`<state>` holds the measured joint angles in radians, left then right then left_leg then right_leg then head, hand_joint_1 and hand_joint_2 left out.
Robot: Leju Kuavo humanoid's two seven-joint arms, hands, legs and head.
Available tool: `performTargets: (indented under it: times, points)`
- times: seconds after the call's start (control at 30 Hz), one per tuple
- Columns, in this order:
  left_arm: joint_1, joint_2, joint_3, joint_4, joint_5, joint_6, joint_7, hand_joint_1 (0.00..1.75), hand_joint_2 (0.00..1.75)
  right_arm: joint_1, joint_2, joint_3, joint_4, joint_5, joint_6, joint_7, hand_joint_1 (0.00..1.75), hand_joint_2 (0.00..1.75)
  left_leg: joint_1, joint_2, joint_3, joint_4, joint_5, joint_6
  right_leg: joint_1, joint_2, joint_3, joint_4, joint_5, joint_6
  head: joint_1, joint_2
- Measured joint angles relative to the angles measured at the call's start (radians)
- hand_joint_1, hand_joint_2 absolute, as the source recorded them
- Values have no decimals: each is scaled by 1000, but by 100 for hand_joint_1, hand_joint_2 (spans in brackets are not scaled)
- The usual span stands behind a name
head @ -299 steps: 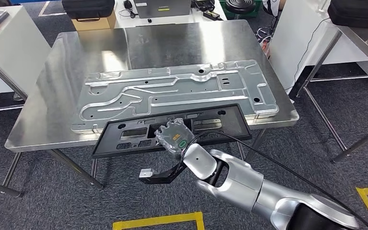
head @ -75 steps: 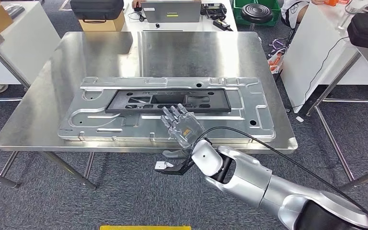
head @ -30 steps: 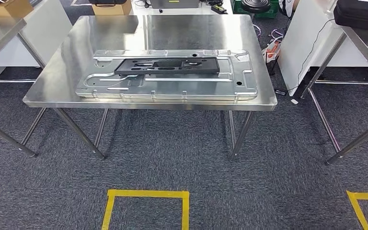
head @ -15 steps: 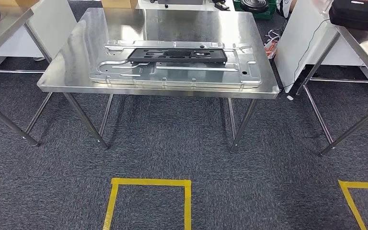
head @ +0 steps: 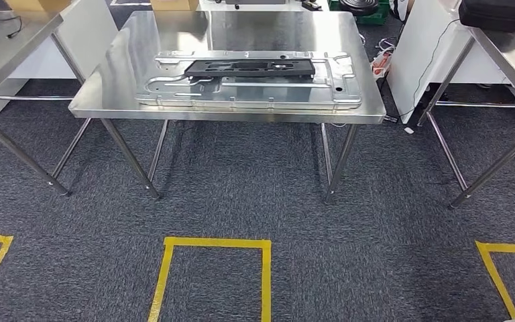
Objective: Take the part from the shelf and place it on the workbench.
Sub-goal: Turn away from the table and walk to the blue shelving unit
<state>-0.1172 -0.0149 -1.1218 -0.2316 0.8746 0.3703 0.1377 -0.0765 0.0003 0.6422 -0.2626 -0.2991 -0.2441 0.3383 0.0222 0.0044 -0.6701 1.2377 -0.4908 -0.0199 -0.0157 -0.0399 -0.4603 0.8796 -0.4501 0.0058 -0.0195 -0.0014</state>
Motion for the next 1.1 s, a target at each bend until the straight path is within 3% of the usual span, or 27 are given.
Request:
performTargets:
  times: [0.03,0.1,0.17,0.23,0.3,0.33,0.4,0.43,0.47,0.5,0.53,0.6,0.67,0.73,0.8,0.83,0.9,0.97,1.0,1.03,1.1]
  points:
    - [0,3,0,0,0,-3,15,0,0,0,3,0,1,-3,-1,-5,0,0,6,3,38,-48,30,-8,-4,-6,-7,3,4,5,0,0]
    - [-2,7,-1,0,-1,-10,37,0,0,0,7,-2,4,-9,-4,-16,0,0,14,21,146,-205,64,-19,-8,-16,-20,14,8,19,-2,0]
    - [-7,9,-3,0,-1,-10,39,0,0,-1,8,-5,6,-12,-6,-23,0,0,12,33,206,-308,52,-9,-4,-26,-30,26,11,33,-5,0]
    - [-8,10,-5,0,-2,-8,28,0,0,-3,10,-6,8,-13,-8,-27,0,0,8,27,204,-326,39,13,-3,-36,-37,32,14,46,-5,0]
    - [-4,12,-8,0,-2,-5,10,0,0,-4,11,-6,9,-13,-8,-30,0,0,8,19,195,-328,43,32,-7,-20,-52,60,-9,55,-4,0]
    - [-3,13,-9,0,-2,-4,-1,0,0,-4,12,-7,10,-14,-7,-32,0,0,7,15,191,-329,49,41,-9,-4,-72,106,-41,57,-3,0]
    - [-3,15,-10,0,-3,-3,-23,0,0,-1,12,-7,13,-16,-7,-37,0,0,0,6,179,-328,58,55,-8,25,-136,254,-122,56,-2,0]
    - [-3,16,-12,0,-4,-3,-32,0,0,1,13,-7,14,-17,-7,-40,0,0,-6,0,173,-327,63,61,-6,31,-166,325,-151,54,-2,0]
    - [-3,16,-14,0,-6,-3,-38,0,0,2,13,-7,15,-20,-7,-42,0,0,-11,-6,169,-327,66,64,-4,33,-179,360,-158,51,-2,0]
    - [-2,17,-15,0,-8,-3,-42,0,0,3,14,-7,16,-22,-7,-45,0,0,-16,-13,167,-326,68,65,-3,35,-171,353,-146,46,-2,0]
    - [-1,18,-17,0,-11,-3,-44,0,0,4,14,-7,17,-25,-7,-47,0,0,-19,-20,166,-326,70,65,-2,39,-142,302,-115,40,-2,0]
    - [-2,19,-18,0,-15,-3,-45,0,0,4,14,-8,18,-27,-7,-50,0,0,-24,-35,163,-322,74,61,1,66,-59,148,-52,28,-2,0]
    - [-5,21,-19,0,-17,-3,-42,0,0,5,16,-8,20,-28,-6,-52,0,0,-28,-47,155,-317,77,54,3,89,-17,60,-29,21,-3,0]
    - [-4,23,-21,0,-17,-3,-35,0,0,5,20,-8,21,-29,-3,-52,0,0,-26,-58,147,-314,83,44,5,82,-19,53,-28,16,-3,0]
    - [-2,28,-23,0,-17,-3,-30,0,0,5,24,-9,22,-30,-1,-49,0,0,-23,-53,132,-289,67,33,3,66,-21,50,-21,6,-5,0]
    - [-2,29,-23,0,-17,-3,-29,0,0,5,25,-10,22,-30,-1,-48,0,0,-21,-45,114,-248,41,28,2,56,-23,48,-17,1,-7,0]
    - [-3,32,-25,0,-17,-4,-29,0,0,6,27,-13,23,-30,0,-45,0,0,-17,-27,54,-114,-32,16,3,37,-27,48,-14,-4,-11,0]
    - [-2,33,-25,0,-17,-4,-28,0,0,7,29,-16,25,-32,0,-43,0,0,-14,-24,11,-8,-68,9,5,19,-30,48,-13,-6,-11,0]
    - [-1,33,-26,0,-17,-4,-28,0,0,7,30,-18,26,-33,0,-43,0,0,-13,-23,16,-9,-60,8,5,11,-31,49,-13,-5,-11,0]
    - [0,34,-26,0,-17,-4,-27,0,0,7,31,-19,27,-33,0,-42,0,0,-13,-19,42,-51,-34,9,5,3,-31,49,-13,-5,-11,0]
    - [-1,36,-26,0,-18,-4,-27,0,0,6,33,-21,28,-33,0,-42,0,0,-16,6,123,-201,26,16,7,-10,-29,49,-14,-2,-11,0]
